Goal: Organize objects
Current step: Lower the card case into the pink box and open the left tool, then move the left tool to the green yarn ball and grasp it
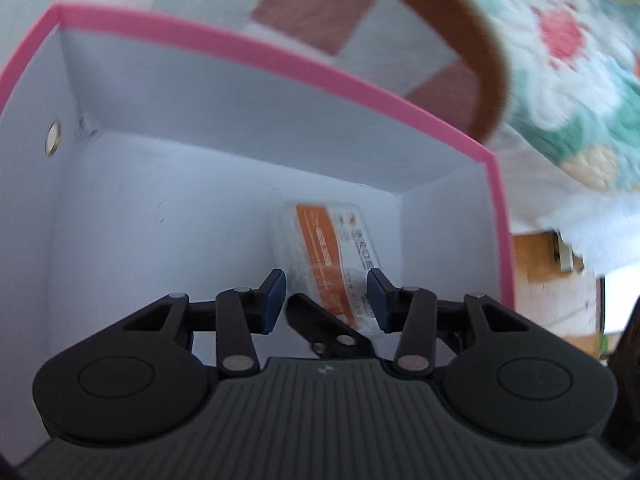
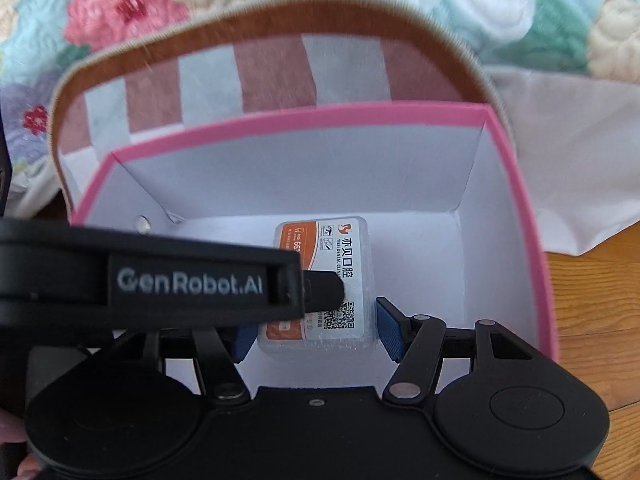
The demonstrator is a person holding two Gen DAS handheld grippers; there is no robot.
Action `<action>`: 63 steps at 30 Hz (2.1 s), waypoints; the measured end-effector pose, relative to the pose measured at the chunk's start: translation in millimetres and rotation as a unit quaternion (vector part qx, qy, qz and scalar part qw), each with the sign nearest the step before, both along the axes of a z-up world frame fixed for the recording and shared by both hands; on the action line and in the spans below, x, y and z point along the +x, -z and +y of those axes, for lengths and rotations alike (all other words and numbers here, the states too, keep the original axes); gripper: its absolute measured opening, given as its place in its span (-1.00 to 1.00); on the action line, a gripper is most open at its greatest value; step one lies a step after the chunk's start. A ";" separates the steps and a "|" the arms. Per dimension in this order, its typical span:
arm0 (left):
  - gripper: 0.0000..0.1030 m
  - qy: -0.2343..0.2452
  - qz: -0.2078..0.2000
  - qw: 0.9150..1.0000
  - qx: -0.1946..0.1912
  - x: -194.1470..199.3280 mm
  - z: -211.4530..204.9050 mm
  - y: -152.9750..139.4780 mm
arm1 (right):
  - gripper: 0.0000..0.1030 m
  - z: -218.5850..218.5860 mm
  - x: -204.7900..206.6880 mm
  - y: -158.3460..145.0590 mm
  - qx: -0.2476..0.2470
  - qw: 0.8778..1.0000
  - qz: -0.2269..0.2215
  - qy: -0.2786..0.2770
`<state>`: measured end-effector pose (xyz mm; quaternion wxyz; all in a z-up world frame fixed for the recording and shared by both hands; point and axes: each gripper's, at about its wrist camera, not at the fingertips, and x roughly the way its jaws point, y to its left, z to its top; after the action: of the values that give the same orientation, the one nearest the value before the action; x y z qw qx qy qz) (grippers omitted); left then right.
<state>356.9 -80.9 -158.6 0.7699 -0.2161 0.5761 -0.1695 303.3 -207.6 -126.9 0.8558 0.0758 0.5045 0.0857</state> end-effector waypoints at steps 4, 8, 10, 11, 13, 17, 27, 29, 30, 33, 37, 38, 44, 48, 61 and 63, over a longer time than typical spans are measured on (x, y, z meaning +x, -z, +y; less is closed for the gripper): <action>-0.25 -0.003 0.018 0.999 0.040 1.3 1.7 10.5 | 0.27 5.7 6.2 -2.3 -0.013 0.999 0.018 -0.034; -0.33 -0.010 0.032 0.999 0.017 -3.0 2.8 15.6 | 0.33 3.3 -3.6 -8.0 -0.026 0.997 0.025 -0.061; -0.38 -0.007 0.032 0.999 0.018 -2.4 -3.1 14.2 | 0.18 -3.5 -10.9 -11.0 -0.013 0.997 0.022 -0.072; -0.37 -0.006 0.032 0.999 0.023 -1.6 -7.6 12.7 | 0.06 -7.0 -14.0 -11.2 -0.007 0.997 0.022 -0.075; -0.38 -0.008 0.037 0.999 0.030 1.3 -16.7 10.4 | -0.31 -12.1 -17.8 -8.9 -0.009 0.996 0.032 -0.078; -0.40 -0.011 0.039 0.999 0.029 8.0 -35.9 8.4 | -0.69 -22.1 -23.1 -1.1 -0.009 0.997 0.050 -0.062; -0.57 0.043 -0.009 0.999 0.010 16.6 -78.2 -4.4 | -0.86 -30.6 -22.2 -2.1 -0.024 1.000 -0.016 0.010; -0.57 0.055 -0.029 0.997 0.033 9.0 -80.4 -15.3 | -0.79 -32.3 -26.4 -3.2 -0.013 1.000 -0.024 0.001; -0.56 0.064 -0.040 0.996 0.049 3.7 -81.7 -22.2 | -0.71 -35.8 -30.4 -5.2 0.001 1.000 -0.026 -0.002; -0.40 0.093 -0.075 0.988 0.100 -18.2 -84.9 -47.2 | -0.62 -48.8 -46.1 -18.5 0.038 0.999 -0.026 -0.002; -0.20 0.112 -0.086 0.984 0.108 -44.4 -69.4 -81.7 | -0.53 -60.3 -67.8 -44.2 0.093 0.996 -0.012 -0.014; -0.19 0.117 -0.085 0.984 0.106 -52.5 -64.9 -90.4 | -0.51 -62.3 -74.7 -53.0 0.101 0.995 -0.012 -0.022; 0.04 0.145 -0.097 0.977 0.126 -98.6 -20.5 -133.3 | -0.27 -60.2 -116.0 -107.4 0.103 0.990 -0.017 -0.092; 0.16 0.154 -0.083 0.977 0.121 -131.2 -0.7 -142.7 | -0.15 -58.1 -145.3 -131.5 0.097 0.987 -0.017 -0.129; 0.47 0.147 -0.058 0.979 0.127 -192.5 28.5 -98.9 | 0.42 -12.1 -216.4 -113.8 0.051 0.971 -0.057 -0.226; 0.51 0.139 -0.053 0.982 0.120 -193.0 28.7 -91.6 | 0.44 -0.9 -221.0 -105.1 0.043 0.966 -0.063 -0.247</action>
<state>163.9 -52.1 -67.0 0.7883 -0.0308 0.5752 -0.2162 82.3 -208.5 -21.8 0.8340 -0.0198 0.4483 0.3212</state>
